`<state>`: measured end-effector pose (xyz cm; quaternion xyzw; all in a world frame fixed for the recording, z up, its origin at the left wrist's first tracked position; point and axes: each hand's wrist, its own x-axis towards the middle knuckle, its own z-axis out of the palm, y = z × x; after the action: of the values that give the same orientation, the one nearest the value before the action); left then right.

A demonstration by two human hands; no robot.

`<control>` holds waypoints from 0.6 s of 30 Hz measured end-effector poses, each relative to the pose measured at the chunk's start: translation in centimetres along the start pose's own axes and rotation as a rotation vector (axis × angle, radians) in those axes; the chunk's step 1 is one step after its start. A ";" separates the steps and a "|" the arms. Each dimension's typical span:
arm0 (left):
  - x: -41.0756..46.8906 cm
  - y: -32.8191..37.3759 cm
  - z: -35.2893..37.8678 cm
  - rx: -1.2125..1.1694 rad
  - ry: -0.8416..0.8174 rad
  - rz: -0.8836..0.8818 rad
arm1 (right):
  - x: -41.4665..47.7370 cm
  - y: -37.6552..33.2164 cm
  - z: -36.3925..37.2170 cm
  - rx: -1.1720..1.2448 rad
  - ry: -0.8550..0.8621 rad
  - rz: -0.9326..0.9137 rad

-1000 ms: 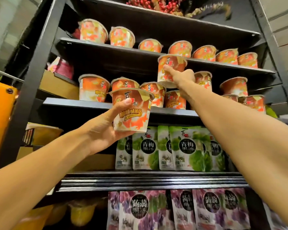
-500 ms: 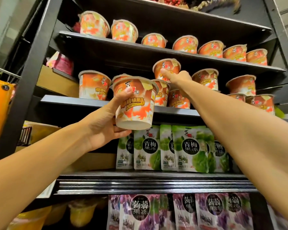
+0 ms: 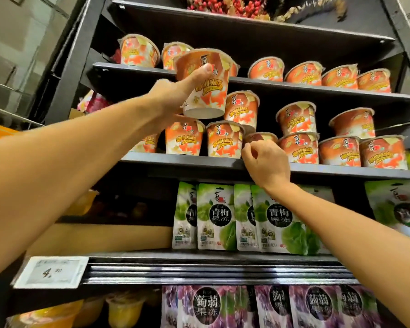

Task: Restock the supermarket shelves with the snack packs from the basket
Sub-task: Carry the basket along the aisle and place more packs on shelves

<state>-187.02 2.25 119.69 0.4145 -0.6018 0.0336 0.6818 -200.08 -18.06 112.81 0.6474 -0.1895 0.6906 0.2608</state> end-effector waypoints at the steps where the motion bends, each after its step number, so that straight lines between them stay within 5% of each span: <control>1: 1.0 0.3 0.3 0.028 0.008 0.030 | 0.0 -0.1 0.0 0.001 -0.016 0.005; 10: 6.8 -1.3 0.9 0.418 0.005 0.002 | 0.1 0.5 0.4 0.091 -0.047 0.024; 18: 8.8 -2.2 -0.5 0.515 0.015 -0.048 | 0.0 0.7 0.6 0.106 -0.037 0.027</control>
<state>-183.06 -2.89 126.08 0.5884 -0.5584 0.1727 0.5587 -200.01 -18.95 112.93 0.6702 -0.1660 0.6912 0.2133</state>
